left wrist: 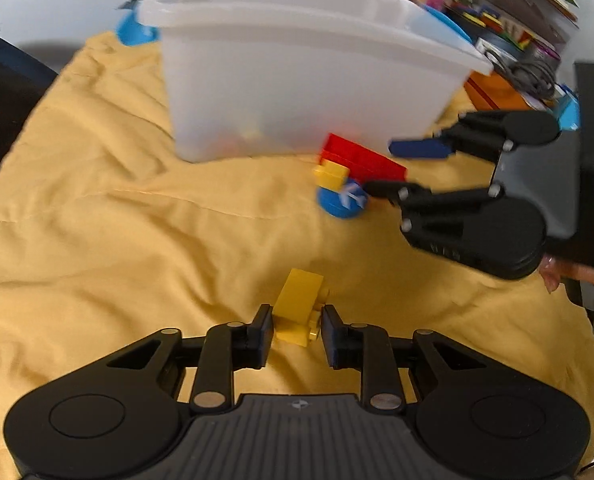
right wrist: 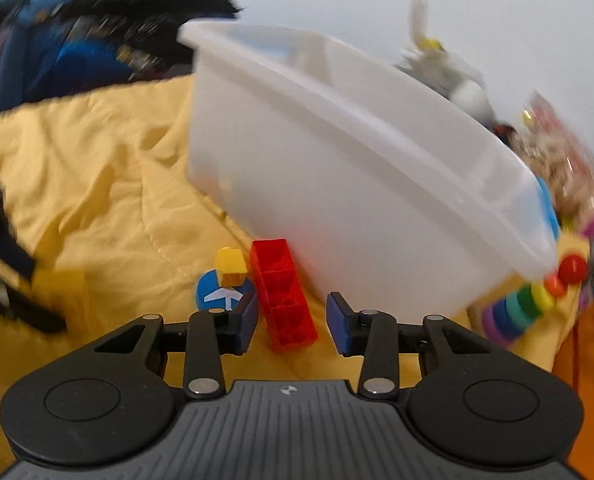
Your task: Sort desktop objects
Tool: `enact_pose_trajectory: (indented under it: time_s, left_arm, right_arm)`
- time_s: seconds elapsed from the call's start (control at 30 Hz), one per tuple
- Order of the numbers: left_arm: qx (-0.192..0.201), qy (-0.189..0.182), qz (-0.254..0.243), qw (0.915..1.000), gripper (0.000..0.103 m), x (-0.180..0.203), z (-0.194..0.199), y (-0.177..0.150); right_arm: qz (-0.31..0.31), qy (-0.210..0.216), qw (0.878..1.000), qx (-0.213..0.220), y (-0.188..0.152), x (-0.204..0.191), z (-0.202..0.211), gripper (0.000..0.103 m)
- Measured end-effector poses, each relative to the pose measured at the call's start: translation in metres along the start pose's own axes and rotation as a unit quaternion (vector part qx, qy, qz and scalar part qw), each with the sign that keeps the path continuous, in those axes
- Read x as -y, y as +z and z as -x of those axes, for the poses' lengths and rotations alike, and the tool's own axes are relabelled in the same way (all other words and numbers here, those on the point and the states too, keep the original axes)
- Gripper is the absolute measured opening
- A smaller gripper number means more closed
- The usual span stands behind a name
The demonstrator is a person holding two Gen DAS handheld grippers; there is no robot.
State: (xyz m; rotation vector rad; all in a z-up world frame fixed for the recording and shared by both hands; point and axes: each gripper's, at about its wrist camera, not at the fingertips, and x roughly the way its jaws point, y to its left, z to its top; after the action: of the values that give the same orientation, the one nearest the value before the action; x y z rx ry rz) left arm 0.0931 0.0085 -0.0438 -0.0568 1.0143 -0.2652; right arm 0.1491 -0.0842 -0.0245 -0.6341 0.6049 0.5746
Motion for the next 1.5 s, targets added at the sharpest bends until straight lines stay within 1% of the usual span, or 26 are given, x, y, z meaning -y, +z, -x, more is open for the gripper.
enact_pose_trajectory:
  time_s: [0.03, 0.07, 0.1, 0.13, 0.3, 0.37, 0.4, 0.5, 0.53, 0.6, 0.63, 0.67, 0.7, 0.73, 0.8, 0.83, 0.87, 0.9, 1.0, 1.07, 1.13, 1.17, 1.23, 1.37, 1.43, 1.5]
  left_arm:
    - [0.004, 0.003, -0.001, 1.0000, 0.032, -0.002, 0.003, 0.000]
    - [0.006, 0.002, -0.003, 1.0000, 0.032, -0.003, 0.005, 0.000]
    - [0.006, -0.002, -0.006, 1.0000, 0.032, -0.003, 0.006, 0.000]
    - [0.006, -0.006, -0.009, 0.9999, 0.032, -0.003, 0.006, 0.000]
    - [0.009, -0.032, -0.031, 0.9990, 0.032, 0.007, -0.002, -0.004]
    - [0.001, -0.053, -0.022, 0.9983, 0.030, 0.011, -0.005, -0.009]
    - [-0.001, -0.062, -0.018, 0.9979, 0.030, 0.013, -0.004, -0.011]
    - [-0.010, -0.092, -0.012, 0.9956, 0.030, 0.023, 0.003, -0.020]
    - [-0.012, -0.106, -0.002, 0.9943, 0.030, 0.025, 0.005, -0.024]
    - [-0.017, -0.131, 0.020, 0.9911, 0.030, 0.028, 0.006, -0.031]
    - [-0.020, -0.133, 0.024, 0.9907, 0.030, 0.029, 0.005, -0.034]
    - [-0.023, -0.125, 0.022, 0.9916, 0.030, 0.029, 0.003, -0.036]
    - [-0.024, -0.112, 0.021, 0.9932, 0.030, 0.027, 0.002, -0.037]
    - [-0.022, -0.098, 0.021, 0.9948, 0.031, 0.026, 0.003, -0.038]
    - [-0.008, -0.079, 0.013, 0.9968, 0.034, 0.023, 0.008, -0.038]
    - [-0.001, -0.067, 0.006, 0.9977, 0.035, 0.021, 0.011, -0.037]
    - [0.005, -0.057, 0.002, 0.9984, 0.040, 0.019, 0.013, -0.037]
    - [0.010, -0.048, 0.000, 0.9988, 0.042, 0.016, 0.015, -0.036]
    - [0.028, -0.008, -0.019, 0.9994, 0.043, 0.013, 0.021, -0.033]
    - [0.036, 0.010, -0.039, 0.9985, 0.043, 0.016, 0.025, -0.033]
    - [0.043, 0.030, -0.066, 0.9964, 0.043, 0.021, 0.030, -0.035]
    - [0.044, 0.029, -0.074, 0.9959, 0.043, 0.024, 0.032, -0.036]
    - [0.046, 0.021, -0.081, 0.9954, 0.043, 0.030, 0.034, -0.037]
    - [0.047, 0.020, -0.096, 0.9941, 0.044, 0.044, 0.032, -0.040]
    - [0.041, 0.027, -0.102, 0.9936, 0.044, 0.049, 0.025, -0.042]
    - [0.035, 0.035, -0.108, 0.9929, 0.044, 0.053, 0.018, -0.043]
  right_arm:
    - [0.016, -0.002, 1.000, -0.007, 0.000, -0.004, -0.004, 0.040]
    - [0.029, -0.005, 0.999, -0.014, 0.000, -0.007, -0.009, 0.035]
    - [0.033, -0.005, 0.999, -0.020, -0.001, -0.007, -0.012, 0.032]
    - [0.025, 0.001, 0.999, -0.027, -0.002, -0.006, -0.015, 0.031]
    - [-0.055, 0.024, 0.998, -0.018, -0.009, 0.006, 0.007, 0.029]
    - [-0.101, 0.041, 0.994, -0.022, -0.015, 0.010, 0.020, 0.029]
    - [-0.134, 0.056, 0.989, -0.028, -0.020, 0.013, 0.028, 0.029]
    - [-0.220, 0.110, 0.968, -0.048, -0.036, 0.023, 0.043, 0.029]
    - [-0.250, 0.134, 0.957, -0.057, -0.042, 0.024, 0.047, 0.029]
    - [-0.322, 0.190, 0.924, -0.076, -0.059, 0.028, 0.051, 0.029]
    - [-0.353, 0.208, 0.909, -0.081, -0.066, 0.029, 0.049, 0.029]
    - [-0.374, 0.220, 0.897, -0.085, -0.071, 0.029, 0.045, 0.029]
    - [-0.390, 0.230, 0.887, -0.092, -0.078, 0.029, 0.041, 0.029]
    - [-0.397, 0.228, 0.884, -0.094, -0.080, 0.029, 0.041, 0.029]
    - [-0.395, 0.213, 0.890, -0.086, -0.079, 0.027, 0.044, 0.032]
    - [-0.384, 0.198, 0.898, -0.080, -0.077, 0.027, 0.048, 0.035]
    - [-0.367, 0.177, 0.910, -0.075, -0.075, 0.026, 0.052, 0.040]
    - [-0.355, 0.161, 0.918, -0.071, -0.075, 0.028, 0.056, 0.042]
    - [-0.340, 0.118, 0.932, -0.052, -0.076, 0.032, 0.065, 0.042]
    - [-0.291, 0.065, 0.954, -0.042, -0.069, 0.027, 0.069, 0.042]
    - [-0.242, 0.031, 0.969, -0.037, -0.063, 0.020, 0.074, 0.042]
    - [-0.218, 0.021, 0.975, -0.030, -0.059, 0.016, 0.078, 0.042]
    - [-0.191, 0.027, 0.981, -0.023, -0.053, 0.009, 0.080, 0.041]
    - [-0.171, 0.033, 0.985, -0.021, -0.045, -0.006, 0.080, 0.042]
    - [-0.153, 0.043, 0.987, -0.021, -0.042, -0.015, 0.078, 0.042]
    - [-0.114, 0.037, 0.993, -0.017, -0.040, -0.028, 0.079, 0.042]
